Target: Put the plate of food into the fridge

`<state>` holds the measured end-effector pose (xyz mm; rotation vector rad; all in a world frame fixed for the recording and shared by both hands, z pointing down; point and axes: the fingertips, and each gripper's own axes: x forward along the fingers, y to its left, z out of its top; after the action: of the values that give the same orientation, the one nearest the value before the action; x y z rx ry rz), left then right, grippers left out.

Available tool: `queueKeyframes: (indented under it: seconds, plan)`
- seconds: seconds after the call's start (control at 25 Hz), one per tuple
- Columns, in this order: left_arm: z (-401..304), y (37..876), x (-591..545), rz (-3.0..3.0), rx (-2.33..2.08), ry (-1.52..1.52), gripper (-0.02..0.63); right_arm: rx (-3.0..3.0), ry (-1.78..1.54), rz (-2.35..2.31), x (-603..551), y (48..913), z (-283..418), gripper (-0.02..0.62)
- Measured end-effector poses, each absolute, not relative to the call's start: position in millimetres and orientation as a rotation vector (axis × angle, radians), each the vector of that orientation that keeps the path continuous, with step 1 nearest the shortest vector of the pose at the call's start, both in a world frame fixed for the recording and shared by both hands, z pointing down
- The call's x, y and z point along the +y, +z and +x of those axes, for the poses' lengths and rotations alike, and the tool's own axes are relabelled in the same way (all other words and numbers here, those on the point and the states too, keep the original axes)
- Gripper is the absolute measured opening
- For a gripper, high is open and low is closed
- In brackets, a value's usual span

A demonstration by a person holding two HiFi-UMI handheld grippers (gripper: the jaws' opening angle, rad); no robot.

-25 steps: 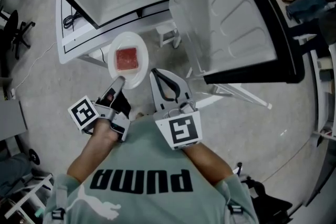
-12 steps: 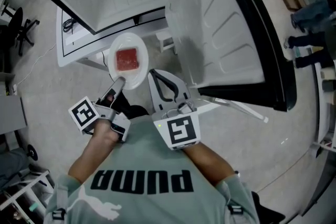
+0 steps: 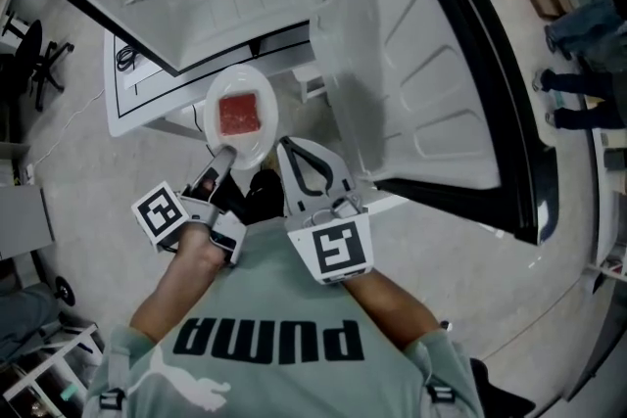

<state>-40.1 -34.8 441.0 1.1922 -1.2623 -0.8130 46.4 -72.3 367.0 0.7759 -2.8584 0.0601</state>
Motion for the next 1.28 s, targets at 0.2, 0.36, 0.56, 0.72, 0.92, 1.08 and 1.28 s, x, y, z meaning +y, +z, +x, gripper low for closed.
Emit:
queueKeyframes:
  seconds: [0.2,0.36,0.56,0.72,0.92,1.08,1.28]
  plan:
    - [-52,445,-60,1.203,-1.242,-0.794,0.025,-2.839,0.065,0.806,-91,370,36,0.005]
    - [-63,448,-81,1.208,-1.222,-0.778,0.025,-2.822,0.071,0.832,-108,373,25,0.005]
    - [-80,450,-107,1.209,-1.204,-0.774,0.026,-2.796,0.066,0.85,-129,373,10,0.005]
    - [-93,451,-129,1.216,-1.191,-0.771,0.025,-2.775,0.067,0.876,-146,373,-1,0.005]
    - [-109,456,-153,1.213,-1.186,-0.756,0.025,-2.746,0.069,0.904,-165,373,-12,0.005]
    - [-120,456,-171,1.222,-1.167,-0.765,0.025,-2.73,0.063,0.92,-177,370,-22,0.005]
    - [-132,457,-190,1.228,-1.147,-0.767,0.025,-2.706,0.036,0.931,-189,366,-36,0.005]
